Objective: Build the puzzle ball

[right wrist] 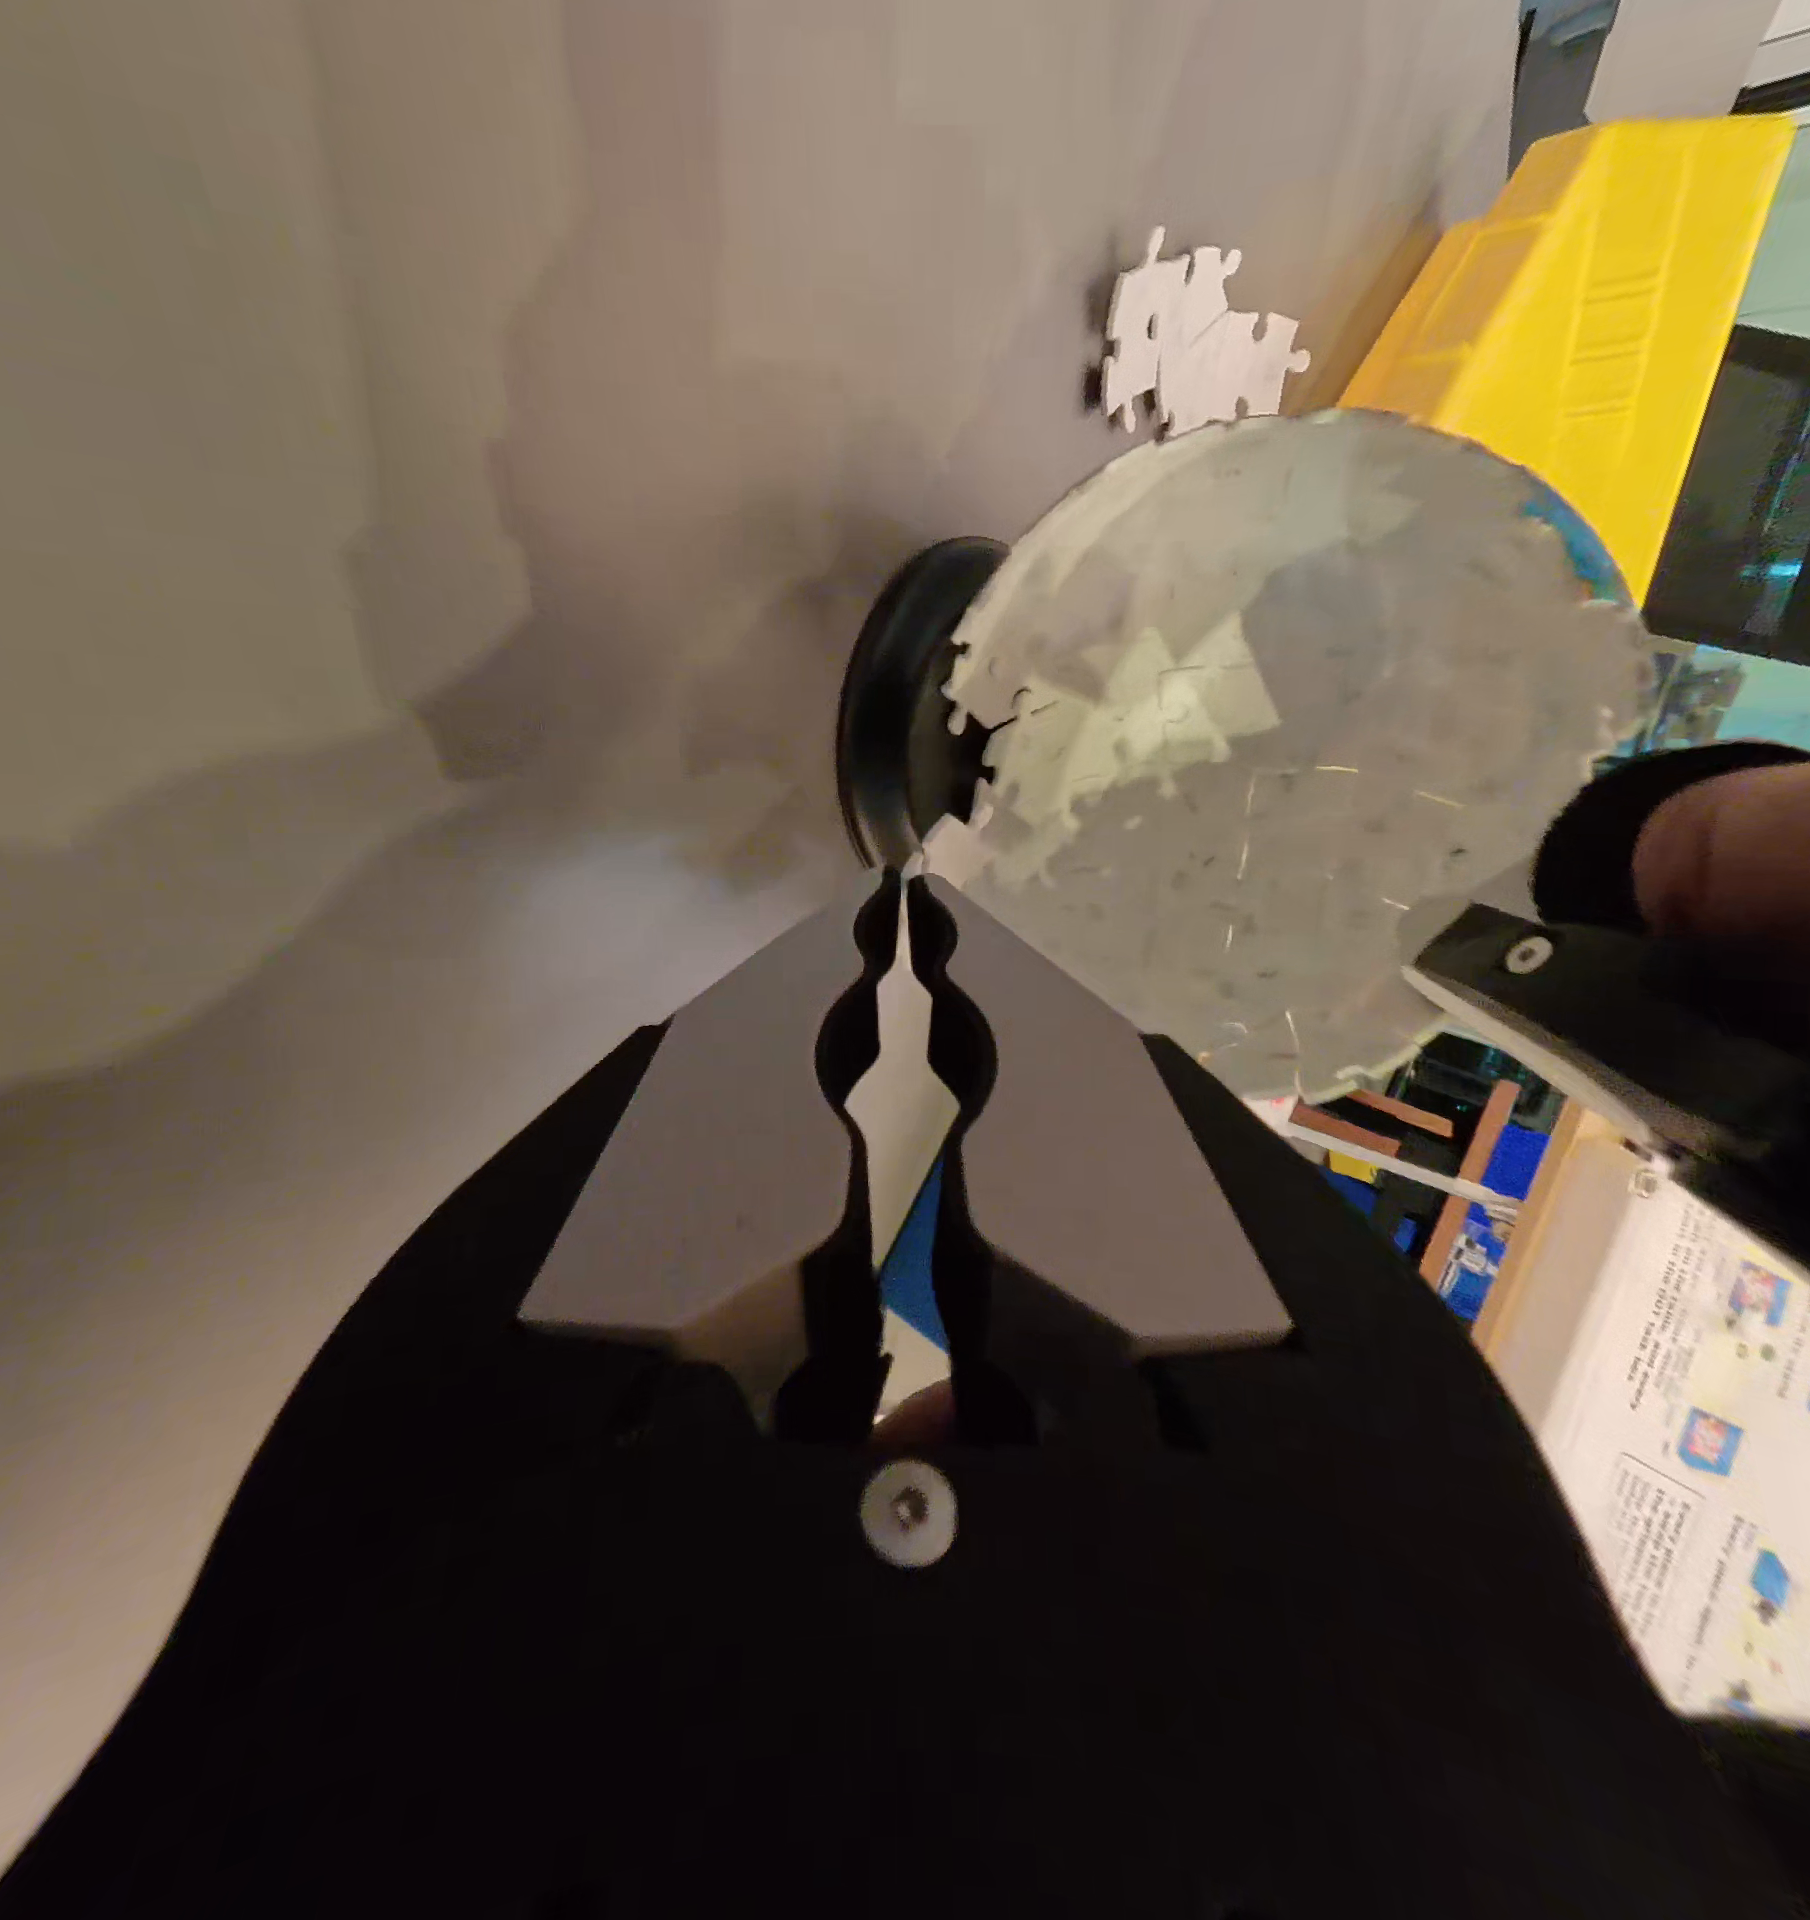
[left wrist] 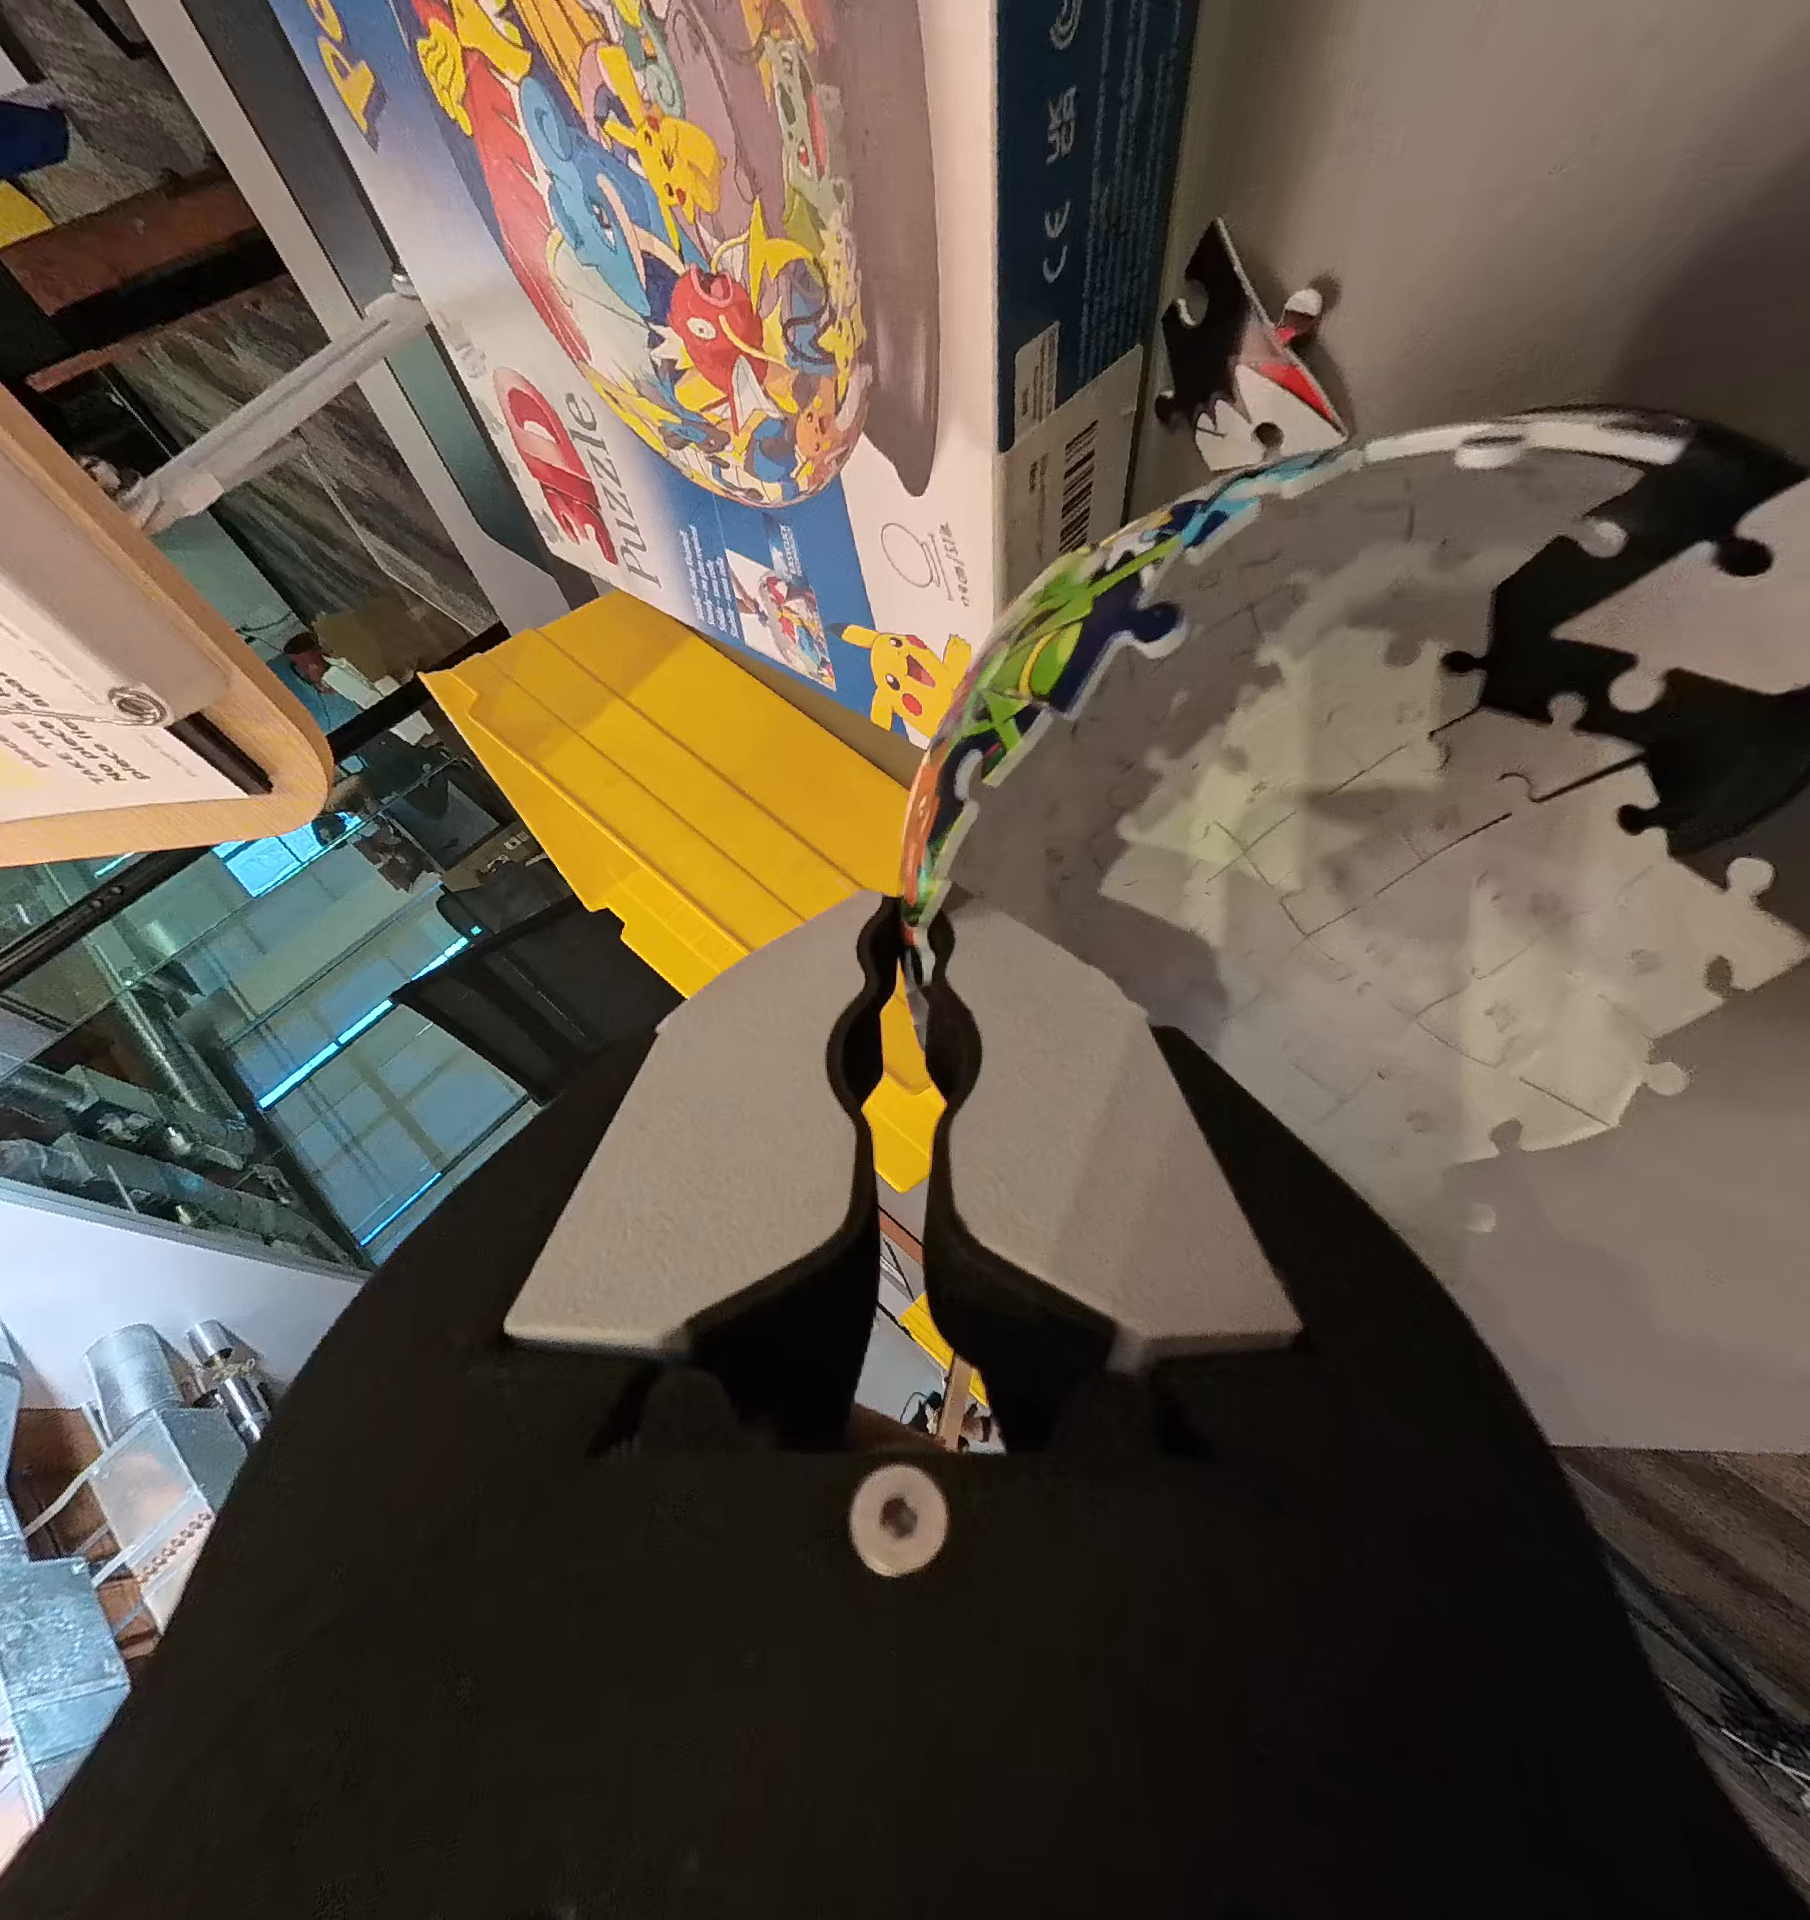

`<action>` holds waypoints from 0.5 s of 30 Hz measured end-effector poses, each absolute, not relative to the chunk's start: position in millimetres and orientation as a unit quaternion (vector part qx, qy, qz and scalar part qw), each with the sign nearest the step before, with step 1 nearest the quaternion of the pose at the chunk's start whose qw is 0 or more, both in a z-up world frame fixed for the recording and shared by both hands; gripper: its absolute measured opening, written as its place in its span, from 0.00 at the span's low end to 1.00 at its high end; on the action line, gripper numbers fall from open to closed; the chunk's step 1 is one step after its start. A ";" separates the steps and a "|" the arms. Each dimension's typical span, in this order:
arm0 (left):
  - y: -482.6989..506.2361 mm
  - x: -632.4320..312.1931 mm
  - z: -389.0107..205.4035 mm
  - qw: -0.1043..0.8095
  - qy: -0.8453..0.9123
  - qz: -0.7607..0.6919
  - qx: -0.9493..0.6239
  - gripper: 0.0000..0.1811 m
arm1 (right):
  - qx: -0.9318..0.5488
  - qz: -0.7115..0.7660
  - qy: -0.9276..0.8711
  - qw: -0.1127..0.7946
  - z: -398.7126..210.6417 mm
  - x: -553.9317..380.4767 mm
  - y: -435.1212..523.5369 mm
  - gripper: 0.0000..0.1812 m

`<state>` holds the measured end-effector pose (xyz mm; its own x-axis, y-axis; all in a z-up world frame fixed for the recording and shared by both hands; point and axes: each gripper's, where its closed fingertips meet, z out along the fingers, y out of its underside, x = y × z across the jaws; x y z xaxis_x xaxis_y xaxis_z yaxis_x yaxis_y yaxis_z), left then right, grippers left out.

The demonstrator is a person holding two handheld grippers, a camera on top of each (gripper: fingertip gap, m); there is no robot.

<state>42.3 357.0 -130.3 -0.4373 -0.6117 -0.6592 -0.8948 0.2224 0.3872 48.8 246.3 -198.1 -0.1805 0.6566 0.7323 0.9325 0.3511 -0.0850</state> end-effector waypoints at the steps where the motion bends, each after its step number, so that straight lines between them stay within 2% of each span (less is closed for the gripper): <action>1: 357.0 42.5 -130.5 0.188 0.759 0.378 -0.496 0.01 | -0.536 -0.196 -0.743 0.350 -200.7 48.1 247.3 0.00; 15: 357.9 44.7 -131.0 0.187 0.760 0.375 -0.496 0.01 | -0.516 -0.252 -0.745 0.339 -206.2 53.5 261.2 0.00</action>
<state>44.7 357.9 -131.0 -0.4371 -0.6140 -0.6572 -0.8951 0.2259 0.3844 53.5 261.2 -206.2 -0.2382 0.5984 0.7650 0.9397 0.3411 0.0257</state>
